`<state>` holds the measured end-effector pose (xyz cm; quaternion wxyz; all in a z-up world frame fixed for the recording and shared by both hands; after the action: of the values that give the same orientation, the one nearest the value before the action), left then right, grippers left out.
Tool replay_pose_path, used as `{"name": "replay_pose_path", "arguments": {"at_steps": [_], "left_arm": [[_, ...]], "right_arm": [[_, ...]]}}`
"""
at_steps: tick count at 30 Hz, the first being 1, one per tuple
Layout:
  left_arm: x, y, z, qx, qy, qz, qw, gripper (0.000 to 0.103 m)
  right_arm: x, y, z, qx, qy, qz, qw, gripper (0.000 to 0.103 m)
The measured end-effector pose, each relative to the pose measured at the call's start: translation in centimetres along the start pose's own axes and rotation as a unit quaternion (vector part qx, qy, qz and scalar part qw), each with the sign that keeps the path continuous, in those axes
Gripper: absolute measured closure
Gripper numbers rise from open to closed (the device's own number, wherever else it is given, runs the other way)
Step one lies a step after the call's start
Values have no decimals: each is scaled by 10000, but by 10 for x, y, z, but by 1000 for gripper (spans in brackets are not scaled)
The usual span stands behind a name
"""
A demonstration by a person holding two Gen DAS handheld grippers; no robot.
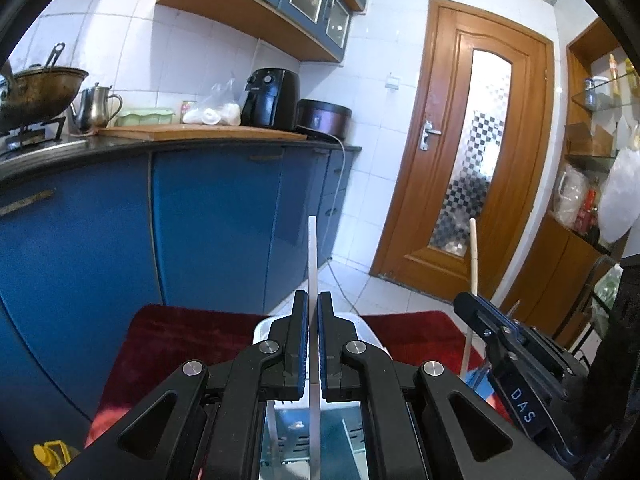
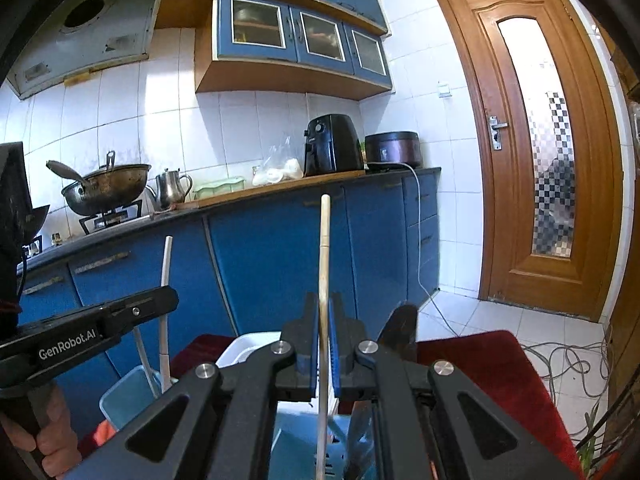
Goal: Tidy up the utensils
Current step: 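Lower the chopstick into the holder and open the left tool while the right tool releases its chopstick, then withdraw both tools from the holder toward the remaining utensils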
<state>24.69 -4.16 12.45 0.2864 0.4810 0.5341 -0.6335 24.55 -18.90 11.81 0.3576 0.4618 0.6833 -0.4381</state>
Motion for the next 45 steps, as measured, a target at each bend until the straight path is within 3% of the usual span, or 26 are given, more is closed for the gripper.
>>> {"name": "replay_pose_path", "arguments": {"at_steps": [15, 17, 23, 31, 45], "left_arm": [[15, 1, 17, -12, 324, -258, 9991, 96], [15, -1, 18, -11, 332, -298, 9990, 91], [16, -13, 18, 14, 301, -316, 9990, 69], [13, -39, 26, 75, 406, -291, 9987, 68], [21, -96, 29, 309, 311, -505, 9978, 67]], "right_arm": [[14, -6, 11, -91, 262, -325, 9991, 93], [13, -9, 14, -158, 357, -378, 9985, 85], [5, -25, 9, -240, 399, -293, 9985, 83], [-7, -54, -5, -240, 279, -179, 9992, 82], [2, -114, -20, -219, 159, -461, 9986, 82]]}}
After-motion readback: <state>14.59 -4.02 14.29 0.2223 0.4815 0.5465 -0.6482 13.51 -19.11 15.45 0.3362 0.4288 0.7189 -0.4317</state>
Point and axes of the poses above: each gripper's, at about its wrist camera, not at the fingertips, and y roughly the way its jaws point, z to its right, x to its underside, the point moved 3 cm from there along y, roughly the way its jaws point, and after that the axes turned 14 degrees about y, right-handed, at the moved point
